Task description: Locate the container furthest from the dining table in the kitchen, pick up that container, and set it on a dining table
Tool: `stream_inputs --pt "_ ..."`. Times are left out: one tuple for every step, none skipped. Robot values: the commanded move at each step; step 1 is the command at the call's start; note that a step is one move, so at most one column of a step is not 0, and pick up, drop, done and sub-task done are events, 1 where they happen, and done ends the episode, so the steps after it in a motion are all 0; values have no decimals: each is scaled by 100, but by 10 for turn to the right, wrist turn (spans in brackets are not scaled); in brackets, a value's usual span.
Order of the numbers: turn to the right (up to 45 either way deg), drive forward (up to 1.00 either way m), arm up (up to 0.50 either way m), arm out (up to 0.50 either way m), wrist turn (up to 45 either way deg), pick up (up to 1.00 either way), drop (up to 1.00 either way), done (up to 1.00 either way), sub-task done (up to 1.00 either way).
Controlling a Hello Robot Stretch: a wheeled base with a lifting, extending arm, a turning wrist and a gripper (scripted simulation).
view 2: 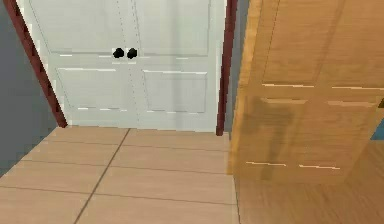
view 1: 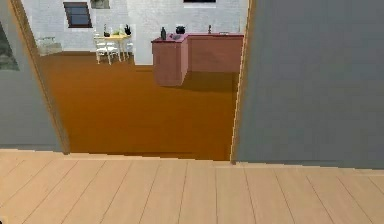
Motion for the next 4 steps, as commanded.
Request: stream_inputs --pt "-180 0 0 0 0 0 0 0 0" --pt "0 100 0 0 0 0 0 0 0" --pt "0 100 0 0 0 0 0 0 0" --pt "0 100 0 0 0 0 0 0 0"
